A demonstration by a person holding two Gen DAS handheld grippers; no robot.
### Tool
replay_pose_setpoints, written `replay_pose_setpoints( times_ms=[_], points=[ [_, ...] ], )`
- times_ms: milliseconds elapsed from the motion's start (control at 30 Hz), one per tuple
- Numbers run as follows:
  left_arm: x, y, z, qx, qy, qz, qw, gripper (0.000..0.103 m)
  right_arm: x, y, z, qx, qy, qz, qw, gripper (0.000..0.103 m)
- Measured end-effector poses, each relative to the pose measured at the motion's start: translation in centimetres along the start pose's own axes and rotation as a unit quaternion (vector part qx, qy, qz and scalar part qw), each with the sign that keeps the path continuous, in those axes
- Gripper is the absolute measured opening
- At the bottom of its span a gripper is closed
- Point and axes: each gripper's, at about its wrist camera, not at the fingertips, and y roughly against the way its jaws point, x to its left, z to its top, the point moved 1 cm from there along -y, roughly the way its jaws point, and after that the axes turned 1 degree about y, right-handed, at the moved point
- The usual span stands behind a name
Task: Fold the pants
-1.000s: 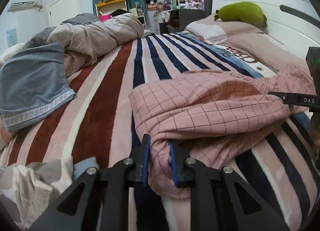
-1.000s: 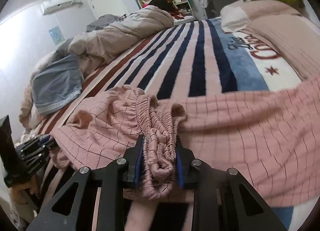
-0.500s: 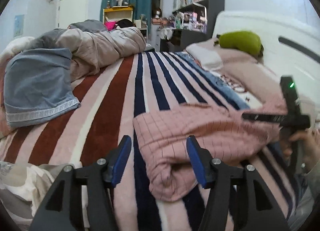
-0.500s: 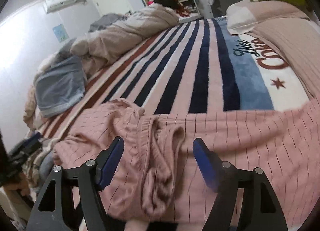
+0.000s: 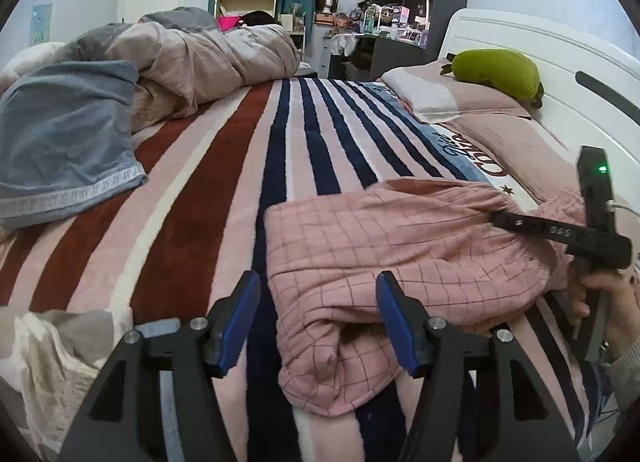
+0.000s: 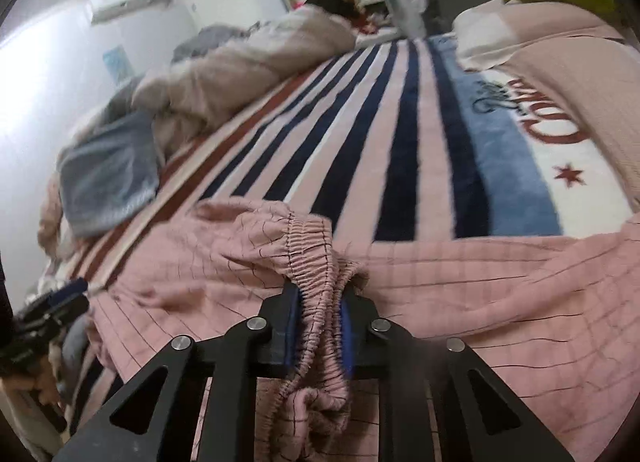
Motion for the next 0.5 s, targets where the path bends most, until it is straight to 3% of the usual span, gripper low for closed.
replay_pose_setpoints(
  times_ms=[100, 200, 300, 367, 500],
  points=[
    [-0.4, -0.4, 0.5, -0.002, 0.002, -0.002, 1.0000, 0.059, -0.5, 0.7, 0.3, -0.010, -0.003, -0.011, 1.000, 0.011],
    [-0.6, -1.5, 0.8, 0.005, 0.004, 0.001, 1.0000, 0.060, -0.8, -0.1, -0.1, 0.023, 0.001, -0.022, 0.999, 0.013],
    [-0.7, -2.4, 0.7, 0.018, 0.007, -0.002, 0.9998, 0.060, -1.2, -0.1, -0.7, 0.036, -0.002, -0.030, 0.999, 0.023],
    [-0.7, -2.8, 0.5, 0.023, 0.003, 0.000, 0.9997, 0.062, -1.4, 0.7, -0.8, 0.031, 0.001, -0.031, 0.999, 0.037],
    [-0.7, -2.7, 0.1, 0.024, 0.006, 0.002, 0.9997, 0.063, -3.0, 5.0, -1.0, -0.008, -0.003, -0.056, 0.998, 0.043]
  ],
)
